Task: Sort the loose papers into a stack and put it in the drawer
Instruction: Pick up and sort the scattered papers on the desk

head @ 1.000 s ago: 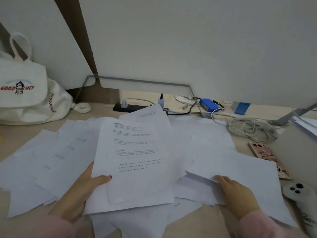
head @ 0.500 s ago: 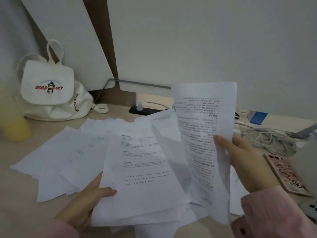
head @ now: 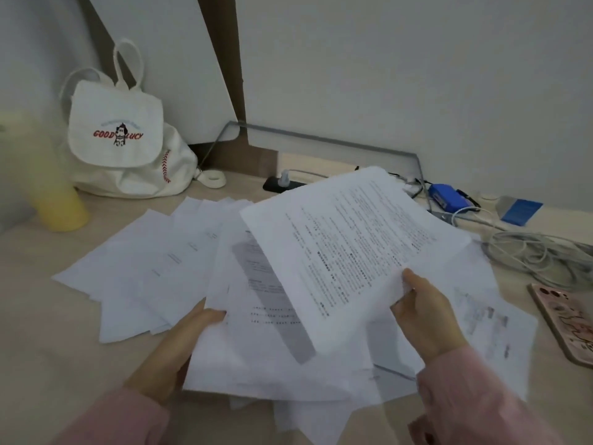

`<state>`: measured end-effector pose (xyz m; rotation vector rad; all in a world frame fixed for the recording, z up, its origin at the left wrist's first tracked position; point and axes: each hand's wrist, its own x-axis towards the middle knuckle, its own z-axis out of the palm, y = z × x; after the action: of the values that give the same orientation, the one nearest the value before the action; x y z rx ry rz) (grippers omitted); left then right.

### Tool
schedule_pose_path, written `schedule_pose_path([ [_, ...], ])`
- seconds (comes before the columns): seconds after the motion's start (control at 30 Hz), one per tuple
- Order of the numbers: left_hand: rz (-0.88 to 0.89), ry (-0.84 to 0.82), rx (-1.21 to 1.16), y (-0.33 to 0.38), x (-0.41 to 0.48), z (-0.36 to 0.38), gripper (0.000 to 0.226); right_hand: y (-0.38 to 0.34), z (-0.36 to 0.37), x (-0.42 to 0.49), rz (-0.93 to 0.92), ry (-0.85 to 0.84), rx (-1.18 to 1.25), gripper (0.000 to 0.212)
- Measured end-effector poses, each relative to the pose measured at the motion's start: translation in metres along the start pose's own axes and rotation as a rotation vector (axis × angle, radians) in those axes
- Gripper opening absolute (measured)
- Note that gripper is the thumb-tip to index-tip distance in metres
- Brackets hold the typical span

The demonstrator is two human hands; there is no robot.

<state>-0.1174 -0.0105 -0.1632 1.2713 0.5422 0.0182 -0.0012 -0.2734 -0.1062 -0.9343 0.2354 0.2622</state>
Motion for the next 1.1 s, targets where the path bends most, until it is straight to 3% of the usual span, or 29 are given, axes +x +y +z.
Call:
schedule_pose_path([
  [0.07, 0.000, 0.017, -0.066, 0.002, 0.003, 0.003, 0.022, 0.023, 0.000, -0.002, 0.057, -0.004, -0.032, 0.025],
  [0.17, -0.020, 0.002, -0.020, -0.004, 0.002, 0.002, 0.061, 0.054, 0.003, -0.013, 0.181, -0.086, -0.113, 0.024],
  [0.23, -0.014, 0.007, 0.034, -0.010, 0.001, 0.003, 0.033, 0.069, 0.006, -0.020, 0.296, -0.153, -0.153, 0.023],
  [0.3, -0.003, 0.084, 0.086, -0.014, 0.001, 0.000, 0.027, 0.070, 0.007, -0.024, 0.368, -0.196, -0.253, 0.020],
  [0.5, -0.003, 0.089, 0.178, -0.012, -0.002, -0.013, 0.040, 0.004, -0.010, 0.002, 0.096, -0.063, -0.545, 0.013],
  [0.63, -0.025, 0.035, 0.183, -0.008, -0.001, -0.016, 0.040, -0.010, -0.016, 0.022, 0.206, -0.196, -0.909, 0.022],
  [0.7, -0.029, 0.045, 0.139, -0.008, -0.002, -0.015, 0.031, -0.005, -0.014, 0.027, 0.153, -0.193, -1.021, 0.020],
  [0.77, -0.034, 0.085, 0.072, -0.011, -0.002, -0.017, 0.021, -0.001, -0.016, 0.029, 0.015, -0.100, -1.008, 0.017],
  [0.87, -0.107, 0.151, 0.014, -0.014, 0.004, -0.015, 0.014, -0.002, -0.020, 0.019, -0.106, 0.050, -0.794, 0.015],
  [1.03, -0.108, 0.108, 0.013, -0.010, 0.005, -0.001, 0.002, 0.022, -0.031, -0.013, 0.187, -0.014, -0.589, 0.012],
  [1.1, -0.083, 0.093, 0.006, -0.010, 0.002, 0.008, 0.008, 0.035, -0.031, -0.026, 0.348, -0.083, -0.588, 0.012],
])
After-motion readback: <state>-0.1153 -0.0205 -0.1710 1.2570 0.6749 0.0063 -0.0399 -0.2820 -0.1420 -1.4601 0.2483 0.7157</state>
